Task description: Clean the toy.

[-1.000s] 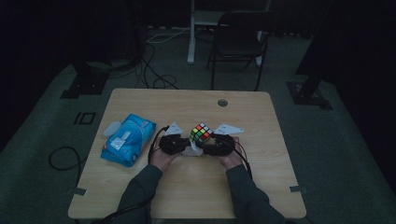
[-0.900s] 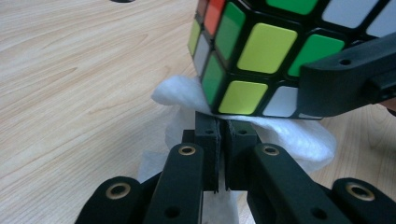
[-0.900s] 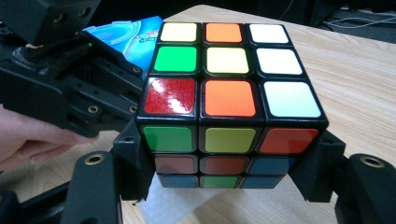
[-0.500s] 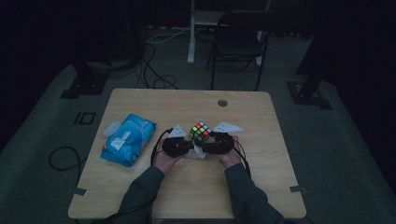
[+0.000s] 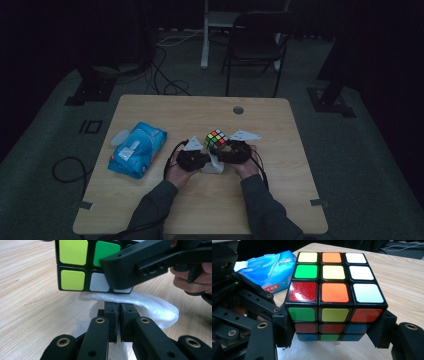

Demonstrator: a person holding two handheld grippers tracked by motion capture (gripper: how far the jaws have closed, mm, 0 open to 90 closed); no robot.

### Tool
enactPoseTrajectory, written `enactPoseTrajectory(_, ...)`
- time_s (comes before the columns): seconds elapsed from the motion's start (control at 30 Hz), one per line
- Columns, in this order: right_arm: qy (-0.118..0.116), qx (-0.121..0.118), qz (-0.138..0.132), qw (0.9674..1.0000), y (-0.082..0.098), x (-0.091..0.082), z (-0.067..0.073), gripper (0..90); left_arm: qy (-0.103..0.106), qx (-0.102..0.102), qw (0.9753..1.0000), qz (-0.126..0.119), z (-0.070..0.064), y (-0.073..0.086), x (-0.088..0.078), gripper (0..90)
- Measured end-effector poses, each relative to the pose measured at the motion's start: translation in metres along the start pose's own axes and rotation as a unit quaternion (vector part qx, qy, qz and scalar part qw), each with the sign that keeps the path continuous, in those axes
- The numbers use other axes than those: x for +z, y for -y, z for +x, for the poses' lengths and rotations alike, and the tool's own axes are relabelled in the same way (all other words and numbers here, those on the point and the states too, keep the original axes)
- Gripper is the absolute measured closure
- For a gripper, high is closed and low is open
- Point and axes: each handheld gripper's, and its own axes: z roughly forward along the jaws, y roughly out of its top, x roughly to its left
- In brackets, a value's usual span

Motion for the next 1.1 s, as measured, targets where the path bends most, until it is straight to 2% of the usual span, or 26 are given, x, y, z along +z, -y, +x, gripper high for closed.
enactPoseTrajectory(0.3, 0.005, 0.0, -0.001, 1.0, -0.003, 0.002, 0.001, 34.1, 0.011, 0.01, 0.9999, 0.001, -0.009, -0.001, 0.004, 87.1)
enactPoseTrajectory(0.53, 0.005, -0.006, 0.002, 1.0, -0.004, 0.007, 0.005, 34.1, 0.009, 0.01, 0.9999, -0.001, -0.01, -0.002, 0.004, 87.0)
enactPoseTrajectory(0.77, 0.006, 0.003, 0.005, 1.0, -0.004, 0.01, 0.006, 34.1, 0.014, 0.013, 0.9998, -0.008, -0.012, -0.004, 0.003, 87.1)
enactPoseTrajectory(1.1, 0.001, 0.002, 0.003, 1.0, -0.004, 0.011, 0.008, 34.1, 0.017, 0.015, 0.9997, -0.013, -0.014, -0.006, 0.005, 87.1)
